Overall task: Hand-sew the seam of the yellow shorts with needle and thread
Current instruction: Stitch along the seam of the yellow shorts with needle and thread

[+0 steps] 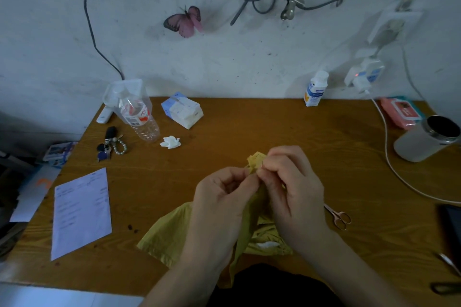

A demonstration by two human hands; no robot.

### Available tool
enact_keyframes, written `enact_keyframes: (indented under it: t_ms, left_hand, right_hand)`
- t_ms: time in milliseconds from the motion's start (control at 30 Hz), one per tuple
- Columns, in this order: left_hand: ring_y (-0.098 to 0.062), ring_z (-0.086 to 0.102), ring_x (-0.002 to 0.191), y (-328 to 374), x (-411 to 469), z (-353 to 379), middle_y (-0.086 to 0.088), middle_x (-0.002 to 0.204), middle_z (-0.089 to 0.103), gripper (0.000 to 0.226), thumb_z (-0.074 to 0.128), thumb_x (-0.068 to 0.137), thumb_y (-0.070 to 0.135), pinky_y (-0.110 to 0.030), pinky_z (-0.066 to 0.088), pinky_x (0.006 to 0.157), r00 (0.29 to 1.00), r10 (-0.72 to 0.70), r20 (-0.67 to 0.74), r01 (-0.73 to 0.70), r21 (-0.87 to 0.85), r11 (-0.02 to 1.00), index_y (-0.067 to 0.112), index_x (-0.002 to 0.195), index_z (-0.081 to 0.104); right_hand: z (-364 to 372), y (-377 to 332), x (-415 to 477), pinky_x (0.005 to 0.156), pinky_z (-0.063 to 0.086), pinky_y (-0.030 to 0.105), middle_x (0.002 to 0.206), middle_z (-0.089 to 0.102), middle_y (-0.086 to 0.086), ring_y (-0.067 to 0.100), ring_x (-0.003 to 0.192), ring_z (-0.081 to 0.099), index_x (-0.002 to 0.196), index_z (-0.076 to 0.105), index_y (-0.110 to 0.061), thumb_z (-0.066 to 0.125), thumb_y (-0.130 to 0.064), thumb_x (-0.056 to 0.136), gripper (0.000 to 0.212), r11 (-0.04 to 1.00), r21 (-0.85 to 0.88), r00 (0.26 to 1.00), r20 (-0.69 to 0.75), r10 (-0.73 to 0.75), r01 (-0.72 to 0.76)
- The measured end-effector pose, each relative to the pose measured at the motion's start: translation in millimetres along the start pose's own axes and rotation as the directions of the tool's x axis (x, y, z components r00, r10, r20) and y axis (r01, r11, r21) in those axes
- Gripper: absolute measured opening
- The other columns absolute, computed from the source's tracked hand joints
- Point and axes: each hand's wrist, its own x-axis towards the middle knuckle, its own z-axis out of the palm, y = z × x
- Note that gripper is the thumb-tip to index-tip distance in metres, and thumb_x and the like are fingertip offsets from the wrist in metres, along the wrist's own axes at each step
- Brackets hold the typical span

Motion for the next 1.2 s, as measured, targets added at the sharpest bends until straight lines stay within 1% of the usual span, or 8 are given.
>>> enact_keyframes:
  t_ms: [233, 300, 367, 467, 567, 700, 1067, 1200]
  left_hand:
    - [-0.019, 0.063, 0.061, -3, -6, 8, -0.014, 0.072, 0.071, 0.027, 0.064, 0.06, 0.03, -0.027, 0.054, 0.057, 0.985, -0.169, 0.018, 0.169, -0.18, 0.969, 0.006, 0.07, 0.072]
    - [-0.016, 0.061, 0.055, -1, -5, 6, -0.01, 0.064, 0.068, 0.016, 0.065, 0.066, 0.024, -0.026, 0.054, 0.053, 0.988, -0.148, -0.034, 0.136, -0.225, 0.965, 0.01, 0.066, 0.073]
    - [-0.02, 0.063, 0.057, 1, -3, 2, -0.013, 0.066, 0.069, 0.013, 0.065, 0.073, 0.019, -0.03, 0.056, 0.057, 0.991, -0.118, -0.068, 0.096, -0.264, 0.96, 0.011, 0.067, 0.074]
    - [-0.022, 0.067, 0.062, 5, -1, -5, -0.015, 0.073, 0.072, 0.017, 0.063, 0.069, 0.023, -0.031, 0.06, 0.059, 0.992, -0.1, -0.078, 0.074, -0.286, 0.955, 0.01, 0.071, 0.074]
    - [-0.026, 0.069, 0.072, 9, -1, -9, -0.017, 0.082, 0.073, 0.021, 0.062, 0.067, 0.027, -0.037, 0.061, 0.068, 0.993, -0.084, -0.081, 0.06, -0.264, 0.963, 0.011, 0.074, 0.074]
    - [-0.021, 0.067, 0.065, 12, 1, -12, -0.013, 0.078, 0.073, 0.019, 0.063, 0.065, 0.026, -0.028, 0.059, 0.06, 0.99, -0.072, -0.12, 0.036, -0.282, 0.959, 0.012, 0.071, 0.074]
    - [-0.018, 0.071, 0.07, 14, 11, -25, -0.008, 0.079, 0.074, 0.017, 0.065, 0.065, 0.027, -0.026, 0.06, 0.067, 0.97, -0.046, -0.238, -0.023, -0.276, 0.961, 0.014, 0.072, 0.075]
    - [-0.015, 0.07, 0.066, 16, 11, -25, -0.005, 0.073, 0.074, 0.013, 0.065, 0.067, 0.024, -0.023, 0.058, 0.06, 0.972, -0.035, -0.234, -0.037, -0.298, 0.954, 0.016, 0.068, 0.076]
  right_hand:
    - [2, -14, 14, 0.068, 0.041, 0.016, 0.087, 0.052, -0.004, 0.005, 0.079, 0.048, 0.088, 0.053, -0.013, 0.045, -0.011, 0.092, 0.009, 0.985, 0.107, 0.989, -0.086, -0.123, 0.132]
    - [-1, -17, 21, 0.063, 0.039, 0.013, 0.081, 0.055, -0.002, 0.002, 0.069, 0.048, 0.086, 0.053, -0.012, 0.044, -0.007, 0.091, 0.011, 0.954, 0.299, 0.997, -0.066, 0.036, -0.014]
    - [-6, -21, 23, 0.051, 0.036, 0.014, 0.075, 0.058, 0.0, 0.003, 0.054, 0.044, 0.084, 0.05, -0.016, 0.042, -0.011, 0.095, 0.015, 0.812, 0.546, 0.975, 0.04, 0.22, -0.206]
    - [-14, -22, 22, 0.043, 0.035, 0.017, 0.063, 0.057, -0.004, 0.008, 0.047, 0.041, 0.08, 0.051, -0.019, 0.038, -0.016, 0.096, 0.021, 0.591, 0.708, 0.907, 0.178, 0.381, -0.387]
    - [-19, -21, 21, 0.044, 0.037, 0.018, 0.056, 0.051, -0.006, 0.009, 0.046, 0.041, 0.074, 0.054, -0.023, 0.039, -0.02, 0.094, 0.026, 0.453, 0.749, 0.843, 0.258, 0.472, -0.483]
    - [-28, -21, 17, 0.044, 0.037, 0.017, 0.053, 0.047, -0.006, 0.008, 0.044, 0.038, 0.072, 0.055, -0.019, 0.041, -0.02, 0.093, 0.025, 0.349, 0.79, 0.804, 0.28, 0.525, -0.504]
    - [-60, -8, -2, 0.04, 0.033, 0.016, 0.049, 0.038, -0.006, 0.007, 0.041, 0.031, 0.069, 0.057, -0.018, 0.042, -0.021, 0.087, 0.024, 0.291, 0.758, 0.695, 0.282, 0.662, -0.584]
    - [-64, 0, -13, 0.039, 0.032, 0.016, 0.048, 0.038, -0.005, 0.007, 0.039, 0.031, 0.067, 0.058, -0.019, 0.042, -0.021, 0.086, 0.025, 0.265, 0.725, 0.638, 0.299, 0.71, -0.635]
